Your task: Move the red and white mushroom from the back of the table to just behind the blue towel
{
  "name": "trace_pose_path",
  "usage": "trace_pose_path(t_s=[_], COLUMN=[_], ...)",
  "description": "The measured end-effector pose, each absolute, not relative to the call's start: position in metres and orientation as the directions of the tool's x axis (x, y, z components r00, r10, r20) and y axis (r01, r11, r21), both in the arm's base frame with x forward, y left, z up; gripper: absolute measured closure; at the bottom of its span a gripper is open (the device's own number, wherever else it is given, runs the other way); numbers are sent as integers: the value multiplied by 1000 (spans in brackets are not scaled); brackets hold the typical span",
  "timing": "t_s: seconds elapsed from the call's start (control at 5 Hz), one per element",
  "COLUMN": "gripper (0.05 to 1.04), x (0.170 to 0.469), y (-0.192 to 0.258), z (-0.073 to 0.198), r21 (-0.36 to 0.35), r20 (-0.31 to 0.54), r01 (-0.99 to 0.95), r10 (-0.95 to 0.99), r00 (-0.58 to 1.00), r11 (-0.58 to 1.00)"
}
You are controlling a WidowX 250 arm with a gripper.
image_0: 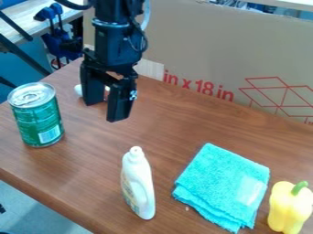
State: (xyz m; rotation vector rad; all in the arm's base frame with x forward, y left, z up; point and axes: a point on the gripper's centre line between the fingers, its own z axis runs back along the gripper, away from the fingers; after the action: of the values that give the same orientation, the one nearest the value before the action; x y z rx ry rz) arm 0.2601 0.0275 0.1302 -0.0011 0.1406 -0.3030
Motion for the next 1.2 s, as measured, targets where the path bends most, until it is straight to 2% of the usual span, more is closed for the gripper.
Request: trace_pose_path(t_s=[0.2, 0.4, 0.6, 0.8, 1.0, 1.2], gripper=[82, 82, 82, 82, 82, 82], x=[259, 269, 274, 288, 310, 333], y=[30, 77, 128, 173, 219, 235], z=[123, 130, 122, 117, 100, 104], r21=[-37, -48, -52, -6, 1, 52], r20=[-163, -83, -104, -93, -82, -45], r01=[288, 158, 81, 25, -27, -7], r10=[-290, -161, -86, -26, 27, 9], r00=[943, 983, 991, 995, 996, 999], r11=[957, 986, 995, 1000, 1000, 999])
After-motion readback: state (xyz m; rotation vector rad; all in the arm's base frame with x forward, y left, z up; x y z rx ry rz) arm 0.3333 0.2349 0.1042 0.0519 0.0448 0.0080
